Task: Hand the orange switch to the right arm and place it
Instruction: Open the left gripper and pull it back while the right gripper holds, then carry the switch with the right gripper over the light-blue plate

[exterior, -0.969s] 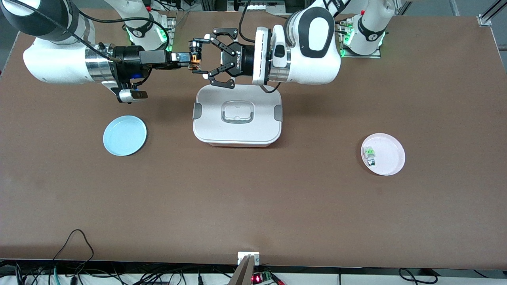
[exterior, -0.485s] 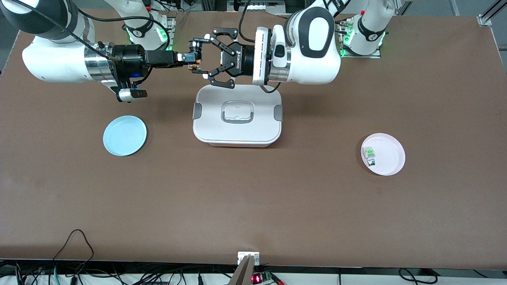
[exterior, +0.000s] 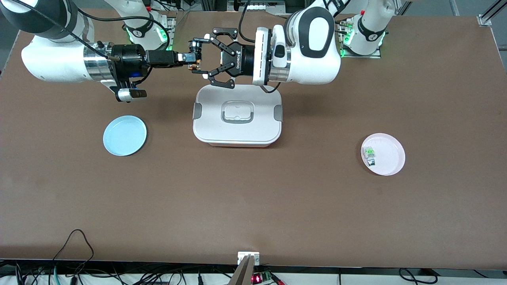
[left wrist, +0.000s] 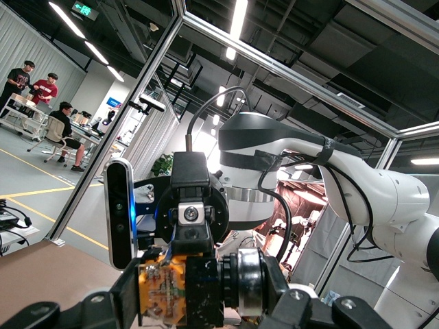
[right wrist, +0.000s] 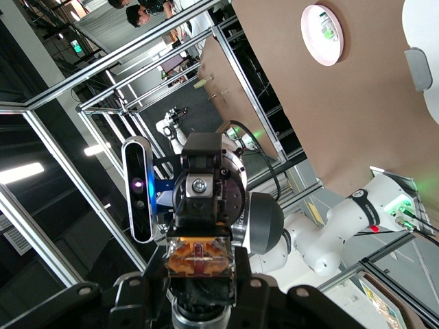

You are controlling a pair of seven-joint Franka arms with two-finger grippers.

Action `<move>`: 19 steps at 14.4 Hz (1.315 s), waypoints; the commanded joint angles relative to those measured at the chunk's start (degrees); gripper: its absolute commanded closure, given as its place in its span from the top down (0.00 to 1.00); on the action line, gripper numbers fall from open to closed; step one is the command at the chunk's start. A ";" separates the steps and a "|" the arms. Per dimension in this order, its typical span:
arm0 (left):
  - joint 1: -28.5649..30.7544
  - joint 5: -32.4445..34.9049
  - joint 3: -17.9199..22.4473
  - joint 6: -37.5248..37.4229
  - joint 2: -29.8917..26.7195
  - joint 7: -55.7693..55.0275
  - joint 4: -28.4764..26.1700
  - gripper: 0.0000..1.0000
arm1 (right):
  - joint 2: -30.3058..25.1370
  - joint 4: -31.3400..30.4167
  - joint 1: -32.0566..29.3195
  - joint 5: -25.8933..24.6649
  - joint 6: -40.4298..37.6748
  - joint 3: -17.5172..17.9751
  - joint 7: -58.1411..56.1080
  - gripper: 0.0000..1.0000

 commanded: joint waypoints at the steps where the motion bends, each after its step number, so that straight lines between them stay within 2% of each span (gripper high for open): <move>1: -0.64 -2.91 0.12 0.66 0.25 1.40 1.23 0.00 | -1.18 -0.38 -0.22 0.92 0.46 0.46 1.29 0.14; 2: -0.56 -3.26 0.12 0.66 0.07 0.70 1.23 0.13 | -1.18 -0.30 -0.22 0.92 0.46 0.46 1.29 0.14; 3: -0.56 -3.44 0.12 0.22 -0.02 0.17 1.06 0.99 | -1.18 -0.30 -0.22 0.92 0.55 0.46 1.29 0.14; 6: 0.49 -3.10 0.82 0.13 -1.77 -1.86 0.45 1.00 | -1.18 -0.30 -0.22 0.92 0.55 0.46 1.29 0.14; 9: 5.40 -2.30 0.82 -0.05 -5.10 -0.90 -2.09 1.00 | -1.09 -0.21 -0.22 0.92 0.55 0.46 1.29 0.14; 11: 9.62 -2.30 0.91 0.57 -7.92 4.09 -5.26 1.00 | -1.01 0.49 -0.22 -0.48 0.29 0.46 0.16 0.14; 13: 14.45 -2.21 0.91 0.31 -9.15 11.12 -7.29 1.00 | -0.65 3.64 -0.22 -9.23 0.11 0.46 -0.81 0.15; 15: 18.49 -1.52 1.08 -0.22 -9.33 12.20 -8.25 1.00 | 0.57 7.68 -0.22 -18.56 -0.42 0.46 -1.08 0.15; 16: 21.04 7.02 2.91 -2.22 -9.33 12.29 -8.26 1.00 | 0.84 11.10 -0.13 -27.30 -0.59 0.46 -5.43 0.15; 17: 22.63 11.89 5.89 -3.98 -9.42 12.21 -8.26 1.00 | 1.80 12.96 -0.13 -34.69 -1.20 0.55 -9.57 0.15; 19: 24.13 15.35 8.72 -3.92 -9.60 11.68 -8.26 1.00 | 2.77 16.04 0.04 -45.87 -3.49 0.55 -16.95 0.15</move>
